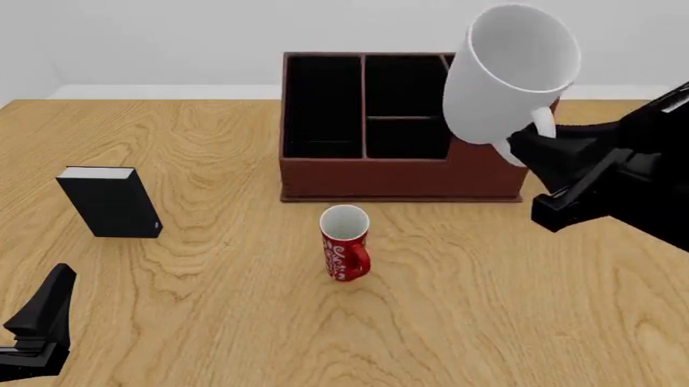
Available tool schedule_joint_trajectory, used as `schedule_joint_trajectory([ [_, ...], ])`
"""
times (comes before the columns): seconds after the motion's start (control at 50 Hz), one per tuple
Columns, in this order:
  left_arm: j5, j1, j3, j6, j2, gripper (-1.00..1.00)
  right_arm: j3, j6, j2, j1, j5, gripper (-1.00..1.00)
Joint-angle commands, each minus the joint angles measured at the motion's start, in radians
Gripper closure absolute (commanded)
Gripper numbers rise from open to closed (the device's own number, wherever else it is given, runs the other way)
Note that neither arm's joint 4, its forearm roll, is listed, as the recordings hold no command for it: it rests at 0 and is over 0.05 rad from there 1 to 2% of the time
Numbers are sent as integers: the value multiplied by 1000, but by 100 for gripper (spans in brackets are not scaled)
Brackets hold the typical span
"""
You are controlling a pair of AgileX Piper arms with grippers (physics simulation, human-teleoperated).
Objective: Pick up the white mug and place it to the right of the caddy.
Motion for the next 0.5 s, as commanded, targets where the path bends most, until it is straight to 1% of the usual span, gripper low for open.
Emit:
schedule_joint_trajectory([
  [0.02, 0, 0, 0, 0, 0, -100, 15, 23, -70, -53, 34, 100],
  [0.32, 0, 0, 0, 0, 0, -100, 48, 18, -134, -142, 66, 100],
  [0.5, 0, 0, 0, 0, 0, -100, 49, 22, -180, -197, 105, 100],
])
